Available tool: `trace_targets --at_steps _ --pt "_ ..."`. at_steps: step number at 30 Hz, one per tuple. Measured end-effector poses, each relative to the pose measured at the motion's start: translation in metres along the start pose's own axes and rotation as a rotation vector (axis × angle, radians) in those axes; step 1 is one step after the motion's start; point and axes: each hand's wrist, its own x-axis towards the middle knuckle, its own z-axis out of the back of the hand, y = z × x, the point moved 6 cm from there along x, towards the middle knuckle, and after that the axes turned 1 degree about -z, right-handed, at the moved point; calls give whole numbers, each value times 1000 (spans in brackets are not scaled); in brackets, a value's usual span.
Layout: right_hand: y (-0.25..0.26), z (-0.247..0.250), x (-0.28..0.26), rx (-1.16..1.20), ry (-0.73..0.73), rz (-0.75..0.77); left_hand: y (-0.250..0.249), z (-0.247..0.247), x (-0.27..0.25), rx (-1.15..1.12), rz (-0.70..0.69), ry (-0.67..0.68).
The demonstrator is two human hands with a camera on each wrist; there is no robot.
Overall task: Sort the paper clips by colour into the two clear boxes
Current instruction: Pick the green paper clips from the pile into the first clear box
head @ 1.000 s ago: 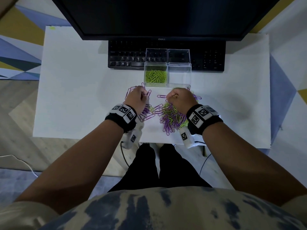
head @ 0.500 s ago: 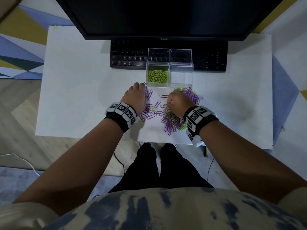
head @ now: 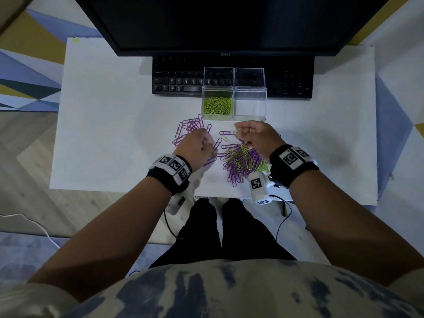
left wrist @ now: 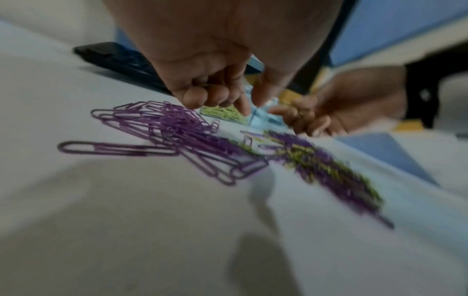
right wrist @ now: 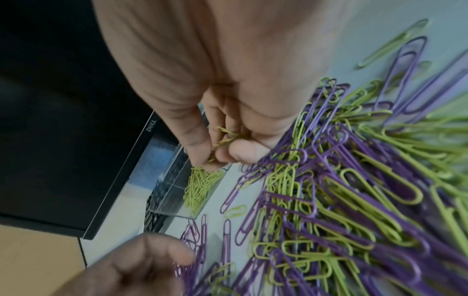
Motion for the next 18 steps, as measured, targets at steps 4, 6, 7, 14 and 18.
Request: trace_targets --at_steps 4,6,7,14,18 --pt "1 -5 -2 102 55 -46 8 -24 3 267 -93 184" --pt "3 -7 -3 68 60 -57 8 -25 5 306 -115 174" --pt "5 -9 -3 23 68 -51 6 -24 6 318 -134 164" --pt "9 -27 -2 -802 92 237 -2 -20 13 361 -137 211" --pt "5 -37 -1 -951 119 272 -1 -15 15 285 -90 196"
